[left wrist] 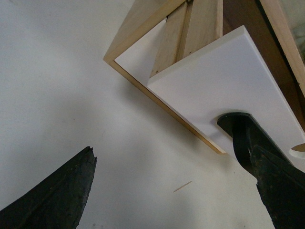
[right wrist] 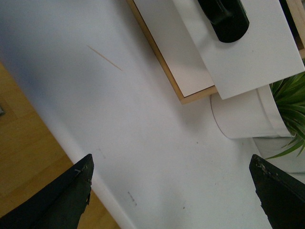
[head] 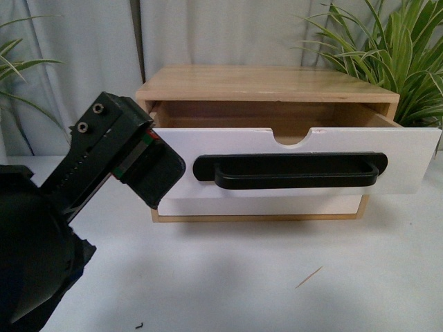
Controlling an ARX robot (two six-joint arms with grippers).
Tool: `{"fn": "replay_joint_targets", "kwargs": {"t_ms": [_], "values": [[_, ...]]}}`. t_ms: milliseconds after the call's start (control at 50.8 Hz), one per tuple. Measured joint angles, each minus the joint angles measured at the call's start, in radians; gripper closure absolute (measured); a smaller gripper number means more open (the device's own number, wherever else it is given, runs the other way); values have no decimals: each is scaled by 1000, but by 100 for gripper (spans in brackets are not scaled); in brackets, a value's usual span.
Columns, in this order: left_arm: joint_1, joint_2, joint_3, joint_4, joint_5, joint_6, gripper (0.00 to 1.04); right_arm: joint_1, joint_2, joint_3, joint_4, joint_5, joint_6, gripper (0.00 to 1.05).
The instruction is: Close drawer sideways
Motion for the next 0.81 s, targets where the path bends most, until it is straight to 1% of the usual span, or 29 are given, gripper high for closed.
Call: {"fn": "replay_joint_targets", "kwargs": {"t_ms": [118, 256, 590, 807], "values": [[14, 74, 46, 16, 41, 5, 6, 60, 108, 42, 87, 48, 2, 9], [26, 138, 103, 36, 89, 26, 6, 123, 201, 99, 143, 91, 19, 9], [66, 203, 183, 40, 143, 59, 6, 195, 377, 232, 220, 148, 44, 9], [79, 209, 208, 39, 163, 69, 6, 237, 476, 310, 226, 173, 44, 9]]}}
